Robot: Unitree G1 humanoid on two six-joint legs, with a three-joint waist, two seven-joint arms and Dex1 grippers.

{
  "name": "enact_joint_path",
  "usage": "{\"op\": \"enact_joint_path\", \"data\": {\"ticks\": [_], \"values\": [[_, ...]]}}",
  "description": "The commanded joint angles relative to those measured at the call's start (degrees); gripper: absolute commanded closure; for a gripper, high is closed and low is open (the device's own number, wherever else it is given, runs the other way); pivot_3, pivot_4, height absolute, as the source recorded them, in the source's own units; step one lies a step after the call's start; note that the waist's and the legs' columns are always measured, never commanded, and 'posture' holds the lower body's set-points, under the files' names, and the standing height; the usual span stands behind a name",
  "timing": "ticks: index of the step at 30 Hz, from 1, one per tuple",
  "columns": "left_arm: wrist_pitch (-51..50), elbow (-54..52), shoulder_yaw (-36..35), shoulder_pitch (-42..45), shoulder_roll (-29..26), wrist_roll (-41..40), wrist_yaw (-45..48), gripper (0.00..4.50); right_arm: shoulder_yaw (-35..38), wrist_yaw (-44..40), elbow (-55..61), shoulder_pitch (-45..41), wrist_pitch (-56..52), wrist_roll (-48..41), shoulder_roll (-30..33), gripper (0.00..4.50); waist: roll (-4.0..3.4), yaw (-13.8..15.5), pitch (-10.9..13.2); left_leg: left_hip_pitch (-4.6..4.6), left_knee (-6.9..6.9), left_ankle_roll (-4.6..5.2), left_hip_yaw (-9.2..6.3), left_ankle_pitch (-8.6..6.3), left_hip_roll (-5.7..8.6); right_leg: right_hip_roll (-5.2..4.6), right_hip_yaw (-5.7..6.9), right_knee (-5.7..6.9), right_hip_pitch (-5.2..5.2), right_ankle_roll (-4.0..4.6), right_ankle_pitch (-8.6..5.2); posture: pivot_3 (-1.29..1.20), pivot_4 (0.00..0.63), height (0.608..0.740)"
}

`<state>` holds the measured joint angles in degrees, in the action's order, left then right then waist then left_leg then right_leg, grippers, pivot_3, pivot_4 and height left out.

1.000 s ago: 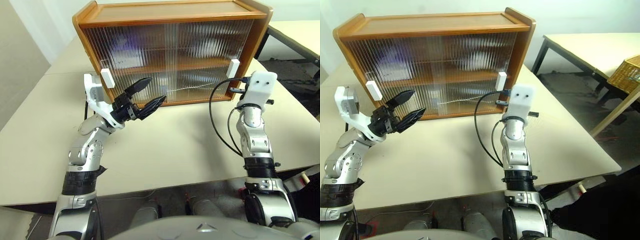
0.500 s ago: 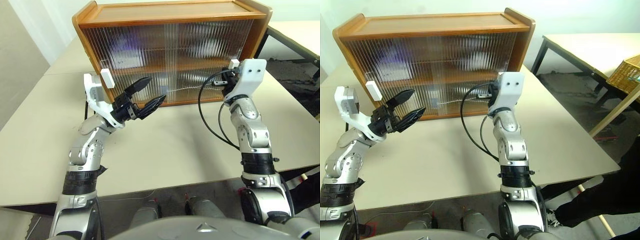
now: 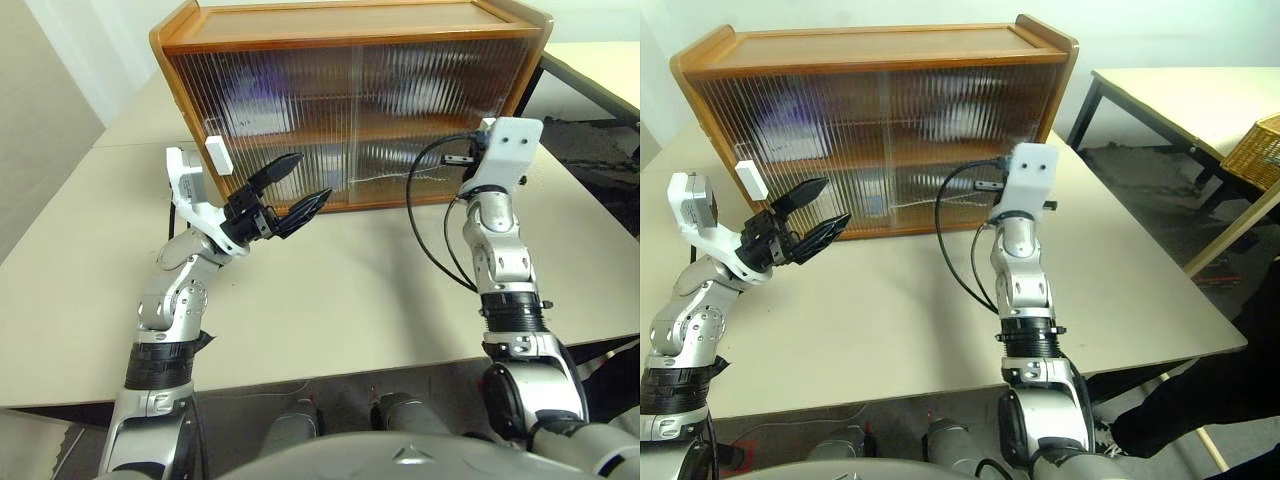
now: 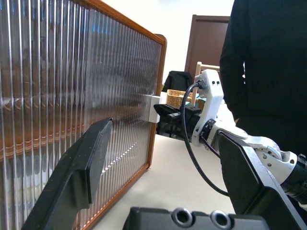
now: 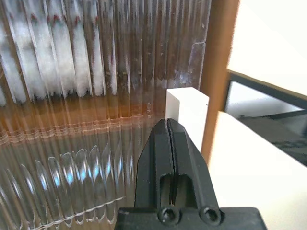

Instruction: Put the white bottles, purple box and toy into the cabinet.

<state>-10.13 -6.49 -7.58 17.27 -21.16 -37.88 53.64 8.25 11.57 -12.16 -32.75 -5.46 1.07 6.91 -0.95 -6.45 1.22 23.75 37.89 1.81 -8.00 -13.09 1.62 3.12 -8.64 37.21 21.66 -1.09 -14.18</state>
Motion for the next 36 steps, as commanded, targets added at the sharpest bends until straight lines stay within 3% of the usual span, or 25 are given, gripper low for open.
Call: {"op": "enact_joint_path", "data": {"ticks": [1,6,12,14,17,23,25,29,36], "values": [[0.4,0.5,0.5,0.3,0.1,0.8,0.1,0.00,1.0,1.9,-1.1,-0.4,1.0,1.0,0.4,4.45,-0.01,0.1,0.0,0.00,0.00,0.01,0.00,0.01,0.00,0.00,0.01,0.00,0.01,0.00,0.00,-0.15,0.003,0.740],[0.5,0.7,0.6,0.4,0.1,0.8,0.2,0.00,0.1,0.0,0.6,1.1,1.1,1.1,1.3,4.45,-0.01,0.2,0.0,0.00,0.03,0.01,0.00,0.01,0.01,-0.02,0.02,-0.01,0.02,0.00,0.00,-0.16,0.002,0.740],[0.1,-0.8,0.3,-1.5,-0.1,0.2,0.1,0.00,-3.1,-28.0,14.2,10.5,-3.1,-16.1,5.9,4.29,0.05,0.2,-0.1,0.10,0.01,0.01,0.12,0.00,0.02,-0.01,0.00,-0.03,-0.04,-0.05,-0.08,-0.15,0.005,0.740],[-0.2,-1.4,-0.2,-2.8,0.0,-0.2,-0.4,0.00,-2.6,-32.8,16.1,13.2,-4.7,-19.8,7.4,3.86,0.07,0.0,-0.1,0.10,0.01,0.01,0.17,0.01,0.02,0.00,-0.03,-0.03,-0.03,-0.05,-0.10,-0.15,0.005,0.740],[-0.2,-2.8,-1.2,-6.4,0.7,-1.0,-1.7,0.00,0.0,-36.6,16.1,17.0,-4.0,-23.7,8.1,2.77,0.12,0.0,-0.1,-0.01,0.02,0.00,0.19,0.01,0.02,0.00,-0.07,-0.04,-0.14,-0.04,-0.14,-0.15,0.019,0.740],[4.3,-6.4,-5.3,-17.6,5.9,0.5,-10.0,0.00,3.1,-35.8,12.7,24.3,3.4,-20.9,8.0,0.49,0.19,0.0,0.0,-0.42,0.01,-0.05,0.17,-0.01,0.02,-0.01,-0.14,-0.04,-0.47,-0.06,-0.76,-0.14,0.037,0.740],[7.2,-6.5,-6.9,-21.1,7.9,3.6,-14.5,0.00,2.9,-34.7,12.1,26.5,6.2,-18.5,7.9,0.06,0.24,0.0,0.1,-0.76,-0.06,-0.17,0.16,-0.08,0.03,-0.01,-0.16,-0.05,-0.52,-0.04,-0.87,-0.13,0.040,0.740],[11.9,-5.7,-11.0,-26.0,12.1,8.4,-24.6,0.00,2.3,-34.6,11.3,30.1,10.1,-16.4,7.7,0.06,0.26,0.1,0.1,-0.94,-0.17,-0.79,0.12,-0.45,0.04,-0.01,-0.15,-0.04,-0.62,-0.01,-0.92,-0.12,0.041,0.740],[17.1,-3.3,-13.6,-31.5,14.9,11.4,-30.1,0.00,3.2,-33.8,9.3,31.6,12.0,-15.8,7.9,0.06,0.30,0.4,0.2,-0.93,-0.18,-1.32,0.11,-0.76,0.04,-0.01,-0.15,-0.04,-0.60,0.07,-1.06,-0.10,0.039,0.740]]}}
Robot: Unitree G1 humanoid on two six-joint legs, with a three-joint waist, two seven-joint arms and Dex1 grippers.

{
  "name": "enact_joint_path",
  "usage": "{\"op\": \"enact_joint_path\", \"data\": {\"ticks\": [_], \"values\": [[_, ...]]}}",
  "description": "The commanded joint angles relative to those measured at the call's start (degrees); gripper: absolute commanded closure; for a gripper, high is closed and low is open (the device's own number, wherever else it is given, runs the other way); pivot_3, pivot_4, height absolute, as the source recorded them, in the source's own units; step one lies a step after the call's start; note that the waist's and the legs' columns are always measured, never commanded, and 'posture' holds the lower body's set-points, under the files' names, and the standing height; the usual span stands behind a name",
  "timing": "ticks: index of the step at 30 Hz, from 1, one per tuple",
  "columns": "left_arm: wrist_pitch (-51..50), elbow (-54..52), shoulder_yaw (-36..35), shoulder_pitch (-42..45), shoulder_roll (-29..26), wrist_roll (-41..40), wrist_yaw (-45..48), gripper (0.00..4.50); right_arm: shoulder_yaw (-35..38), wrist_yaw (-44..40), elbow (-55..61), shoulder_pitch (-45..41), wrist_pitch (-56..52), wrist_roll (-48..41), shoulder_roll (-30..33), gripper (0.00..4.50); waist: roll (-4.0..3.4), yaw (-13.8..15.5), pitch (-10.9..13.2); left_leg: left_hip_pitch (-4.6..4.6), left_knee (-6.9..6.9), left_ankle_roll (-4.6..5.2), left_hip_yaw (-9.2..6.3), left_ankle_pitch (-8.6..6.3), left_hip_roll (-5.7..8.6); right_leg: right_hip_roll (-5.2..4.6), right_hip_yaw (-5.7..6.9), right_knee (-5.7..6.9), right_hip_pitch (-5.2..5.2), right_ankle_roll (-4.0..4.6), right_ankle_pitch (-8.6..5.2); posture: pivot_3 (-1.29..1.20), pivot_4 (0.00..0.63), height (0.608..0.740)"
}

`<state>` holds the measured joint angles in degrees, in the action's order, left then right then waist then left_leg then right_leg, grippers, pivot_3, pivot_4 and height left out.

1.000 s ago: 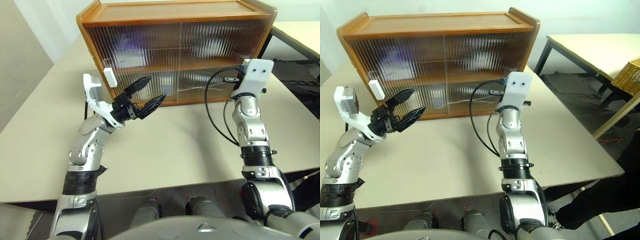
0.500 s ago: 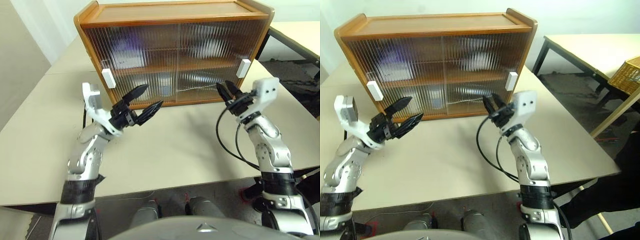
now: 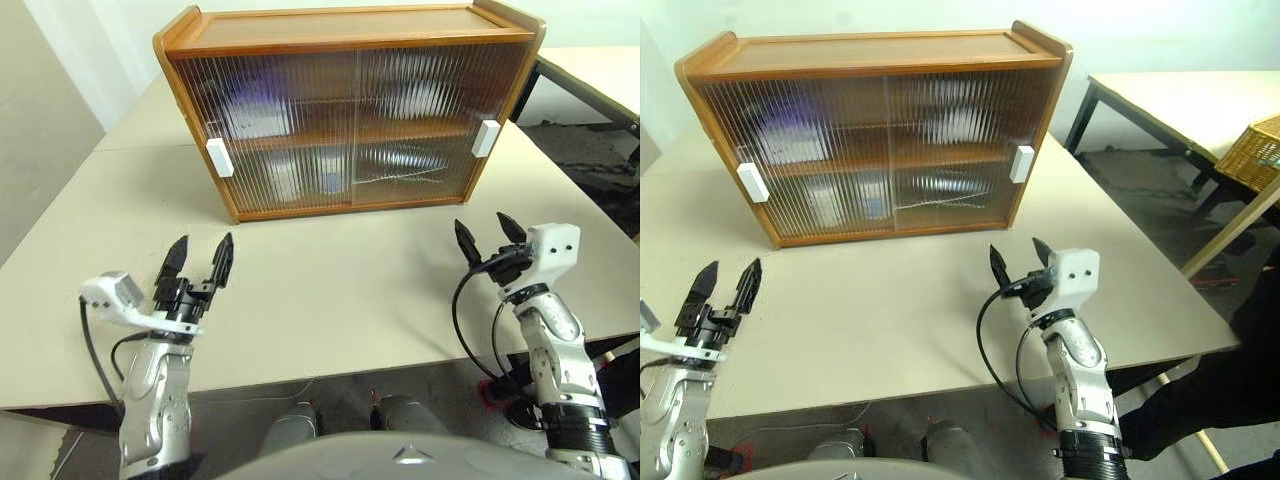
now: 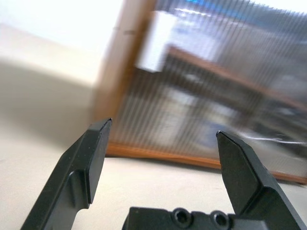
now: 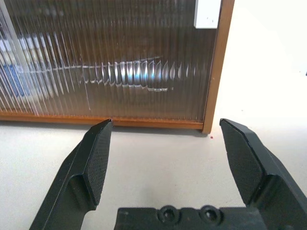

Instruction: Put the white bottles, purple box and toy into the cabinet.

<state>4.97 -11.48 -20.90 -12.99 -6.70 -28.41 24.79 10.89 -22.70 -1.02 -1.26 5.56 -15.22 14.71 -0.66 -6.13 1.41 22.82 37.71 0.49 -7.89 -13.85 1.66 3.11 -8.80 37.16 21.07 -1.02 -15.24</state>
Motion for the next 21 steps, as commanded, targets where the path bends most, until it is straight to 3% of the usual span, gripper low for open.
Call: {"op": "enact_joint_path", "data": {"ticks": [1,11,21], "values": [[2.8,1.9,0.0,-1.9,0.6,2.9,-1.7,0.00,0.8,0.5,-2.7,0.0,1.3,0.4,0.1,0.06,0.03,0.2,0.0,0.00,0.00,-0.04,0.00,-0.03,0.00,0.00,0.00,0.00,0.00,0.01,-0.04,-0.10,0.038,0.740],[6.1,2.8,0.5,-1.8,1.1,9.0,-8.1,0.00,1.9,-0.1,-7.6,-1.4,4.4,-0.4,0.5,0.06,0.26,1.2,0.3,0.05,-0.08,-0.19,-0.01,-0.29,-0.02,0.00,-0.01,0.00,0.05,0.12,-0.39,-0.10,0.048,0.740],[8.2,6.2,-0.3,-1.1,-1.5,8.2,-7.4,0.00,1.3,0.1,-10.3,-3.6,6.5,0.2,-0.9,0.06,0.29,1.2,0.3,0.04,-0.07,0.19,0.01,-0.34,-0.04,0.01,-0.01,0.01,0.04,0.18,-0.52,-0.11,0.027,0.740]]}}
